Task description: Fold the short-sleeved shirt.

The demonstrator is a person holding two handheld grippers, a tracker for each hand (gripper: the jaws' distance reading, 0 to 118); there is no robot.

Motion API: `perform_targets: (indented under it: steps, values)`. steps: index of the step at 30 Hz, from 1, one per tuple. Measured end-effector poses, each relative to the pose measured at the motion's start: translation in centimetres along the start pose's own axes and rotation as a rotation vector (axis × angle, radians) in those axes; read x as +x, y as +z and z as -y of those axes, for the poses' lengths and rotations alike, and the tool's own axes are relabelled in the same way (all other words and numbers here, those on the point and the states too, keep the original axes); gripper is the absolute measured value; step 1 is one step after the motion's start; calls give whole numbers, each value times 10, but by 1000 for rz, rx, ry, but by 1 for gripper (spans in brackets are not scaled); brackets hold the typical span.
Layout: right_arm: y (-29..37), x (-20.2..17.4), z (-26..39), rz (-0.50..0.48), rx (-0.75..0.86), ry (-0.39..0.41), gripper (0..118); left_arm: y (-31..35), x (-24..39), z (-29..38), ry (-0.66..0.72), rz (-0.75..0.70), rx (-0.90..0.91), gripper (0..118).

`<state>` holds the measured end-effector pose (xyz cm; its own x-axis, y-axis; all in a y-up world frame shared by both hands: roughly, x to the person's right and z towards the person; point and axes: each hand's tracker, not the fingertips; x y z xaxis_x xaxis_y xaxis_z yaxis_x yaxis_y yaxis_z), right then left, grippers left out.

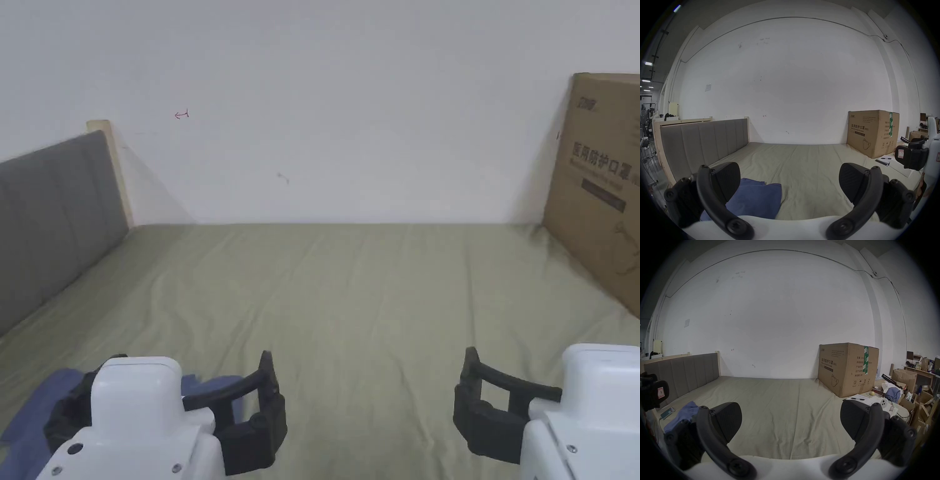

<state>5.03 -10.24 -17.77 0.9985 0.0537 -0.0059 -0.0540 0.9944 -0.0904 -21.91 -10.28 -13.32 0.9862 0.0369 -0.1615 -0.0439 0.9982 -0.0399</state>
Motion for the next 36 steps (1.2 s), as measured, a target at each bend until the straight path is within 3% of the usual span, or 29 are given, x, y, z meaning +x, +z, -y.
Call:
perform_targets:
  steps: [36]
  values:
    - [-6, 1, 7, -4, -39, 1, 118, -7, 4, 8, -36, -9, -40, 118]
